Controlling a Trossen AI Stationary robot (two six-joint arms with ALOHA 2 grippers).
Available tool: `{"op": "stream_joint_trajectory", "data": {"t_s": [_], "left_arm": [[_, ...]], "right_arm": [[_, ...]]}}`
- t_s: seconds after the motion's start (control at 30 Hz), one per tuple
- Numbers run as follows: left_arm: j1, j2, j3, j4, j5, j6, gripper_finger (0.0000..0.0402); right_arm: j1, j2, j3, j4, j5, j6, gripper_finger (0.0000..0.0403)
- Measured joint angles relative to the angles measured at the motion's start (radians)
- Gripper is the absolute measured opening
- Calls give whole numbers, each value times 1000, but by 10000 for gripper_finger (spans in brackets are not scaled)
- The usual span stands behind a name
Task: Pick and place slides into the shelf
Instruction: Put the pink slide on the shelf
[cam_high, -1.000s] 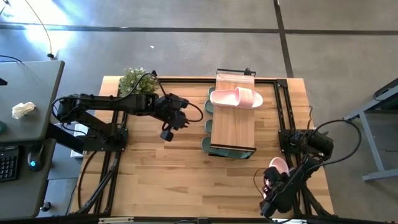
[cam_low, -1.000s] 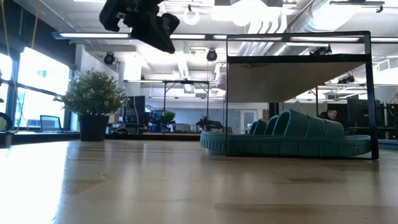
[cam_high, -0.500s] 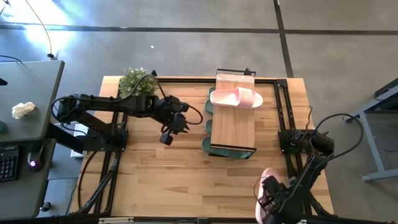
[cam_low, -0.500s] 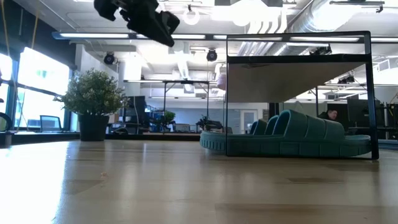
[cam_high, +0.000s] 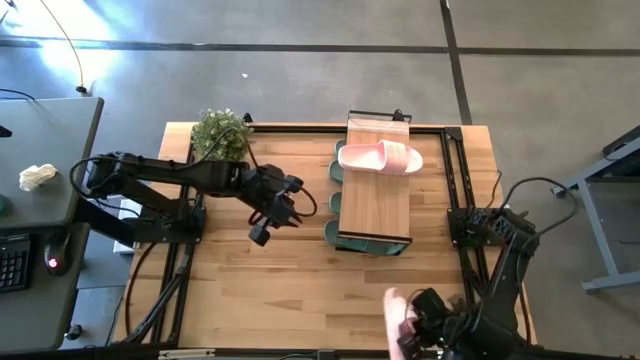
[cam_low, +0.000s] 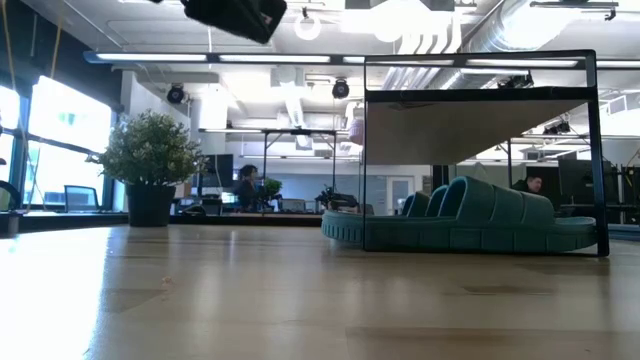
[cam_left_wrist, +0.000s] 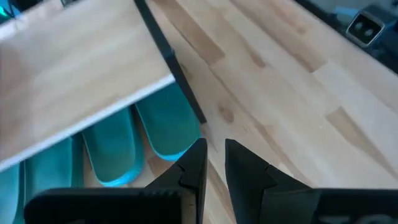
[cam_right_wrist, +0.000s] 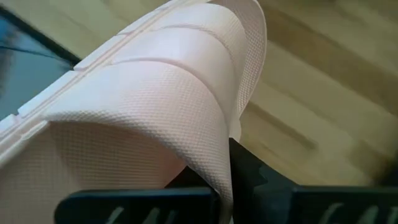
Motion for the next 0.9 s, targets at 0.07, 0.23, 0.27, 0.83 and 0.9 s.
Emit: {"op": "stream_joint_trajectory", "data": {"t_s": [0.07,0.23,0.27,0.83,0.9], "left_arm": [[0,-26,0,-1,7,-3,46],[3,-110,0,-1,27,-11,46],[3,-128,0,-1,27,-11,46],[3,-330,0,-26,-30,-46,46],[3,-332,0,-45,-38,-46,46]], "right_arm": [[-25,0,43,2,71,-61,0],[-109,0,159,1,263,-291,0],[-128,0,187,1,309,-351,0],[-674,-276,259,5,428,-680,0],[-750,-286,259,-1,328,-663,0]]}}
